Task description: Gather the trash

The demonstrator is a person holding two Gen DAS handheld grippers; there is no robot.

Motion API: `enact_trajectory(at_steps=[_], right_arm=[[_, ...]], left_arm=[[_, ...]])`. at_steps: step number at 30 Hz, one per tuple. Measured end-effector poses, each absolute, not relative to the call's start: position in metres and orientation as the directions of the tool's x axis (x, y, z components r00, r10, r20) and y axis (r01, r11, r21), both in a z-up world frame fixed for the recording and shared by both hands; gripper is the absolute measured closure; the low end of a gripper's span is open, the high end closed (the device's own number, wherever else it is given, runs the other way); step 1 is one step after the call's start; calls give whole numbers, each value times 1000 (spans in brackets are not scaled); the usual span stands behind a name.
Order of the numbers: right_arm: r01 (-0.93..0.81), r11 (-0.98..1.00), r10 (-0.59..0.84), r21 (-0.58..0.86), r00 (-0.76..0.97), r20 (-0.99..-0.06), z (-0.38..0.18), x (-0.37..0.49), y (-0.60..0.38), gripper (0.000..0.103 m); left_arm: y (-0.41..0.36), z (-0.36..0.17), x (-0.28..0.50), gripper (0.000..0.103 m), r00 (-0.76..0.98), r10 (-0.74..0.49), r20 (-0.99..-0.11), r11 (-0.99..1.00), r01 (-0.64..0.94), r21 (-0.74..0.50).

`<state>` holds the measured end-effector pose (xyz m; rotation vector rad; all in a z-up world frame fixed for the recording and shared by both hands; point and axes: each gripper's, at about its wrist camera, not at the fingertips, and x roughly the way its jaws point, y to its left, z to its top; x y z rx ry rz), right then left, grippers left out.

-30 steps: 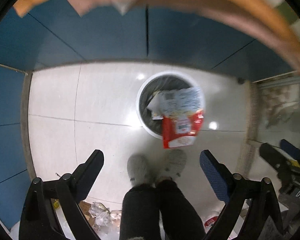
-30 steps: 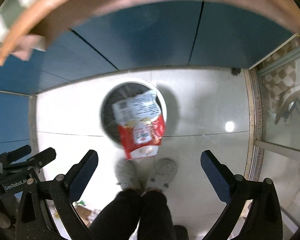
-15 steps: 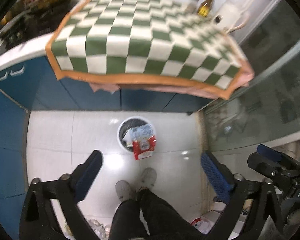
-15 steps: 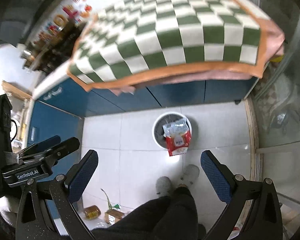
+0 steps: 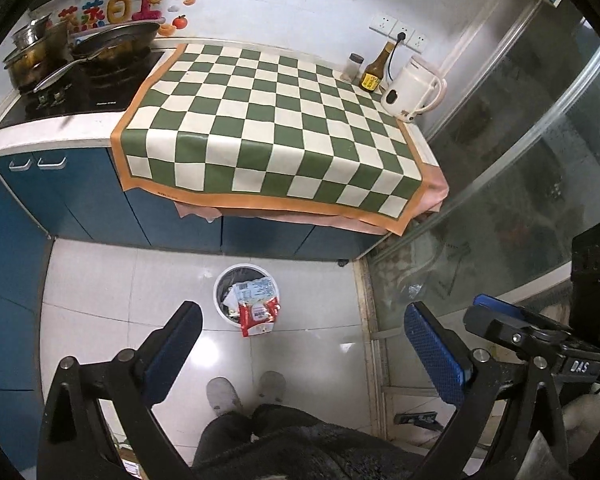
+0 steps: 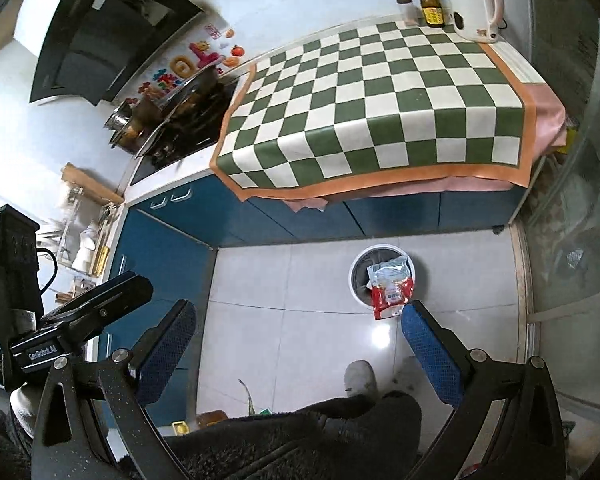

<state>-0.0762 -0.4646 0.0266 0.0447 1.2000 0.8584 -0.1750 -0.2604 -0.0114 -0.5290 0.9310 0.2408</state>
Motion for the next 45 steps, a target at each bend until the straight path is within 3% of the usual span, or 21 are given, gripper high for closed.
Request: enact_trajectory(at_steps=[45], right_arm=[[-580, 662, 587, 475, 7, -809, 9, -79, -457, 0]], left_arm=[[-268, -30, -192, 0, 558, -43, -829, 822, -452, -346]])
